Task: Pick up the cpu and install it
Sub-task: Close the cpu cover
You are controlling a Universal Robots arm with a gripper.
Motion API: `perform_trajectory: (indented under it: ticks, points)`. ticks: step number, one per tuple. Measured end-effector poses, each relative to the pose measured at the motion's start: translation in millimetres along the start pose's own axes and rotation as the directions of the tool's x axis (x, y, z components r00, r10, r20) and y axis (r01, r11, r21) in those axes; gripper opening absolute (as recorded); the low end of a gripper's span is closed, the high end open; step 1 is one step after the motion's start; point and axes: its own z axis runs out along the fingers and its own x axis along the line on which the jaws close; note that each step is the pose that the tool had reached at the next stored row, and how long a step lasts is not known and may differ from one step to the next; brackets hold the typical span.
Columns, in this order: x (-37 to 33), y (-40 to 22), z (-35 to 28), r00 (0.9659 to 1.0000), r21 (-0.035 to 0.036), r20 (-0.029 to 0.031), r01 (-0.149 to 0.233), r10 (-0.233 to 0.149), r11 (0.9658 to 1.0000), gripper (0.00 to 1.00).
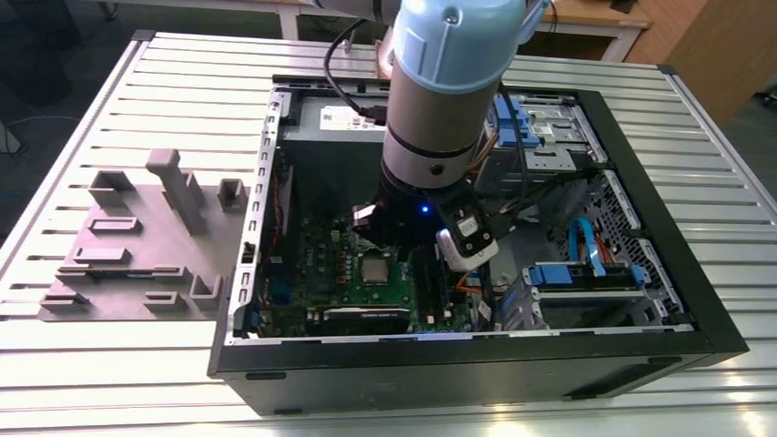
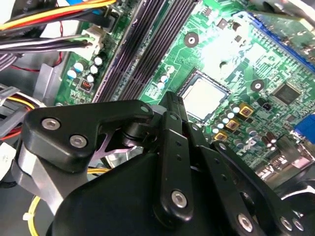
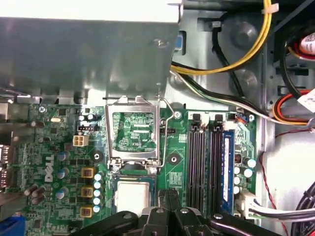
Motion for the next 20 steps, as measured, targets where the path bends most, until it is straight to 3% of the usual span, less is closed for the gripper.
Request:
perform_trajectory:
  ticks: [6, 12, 16, 20]
  points:
    - [0.0, 0.3, 0.6, 0.998, 0.0001, -0.0031, 0.063, -0.063, 0.998, 0.1]
    - [-0.1, 0.2, 1.0, 0.989, -0.0003, -0.0062, 0.148, -0.148, 0.9891, 0.1]
    - [-1.8, 1.8, 1.4, 0.9871, -0.0007, -0.0066, 0.16, -0.16, 0.9871, 0.1]
    - [-3.9, 7.5, 2.2, 0.9869, -0.0006, -0.0067, 0.161, -0.161, 0.9869, 0.1]
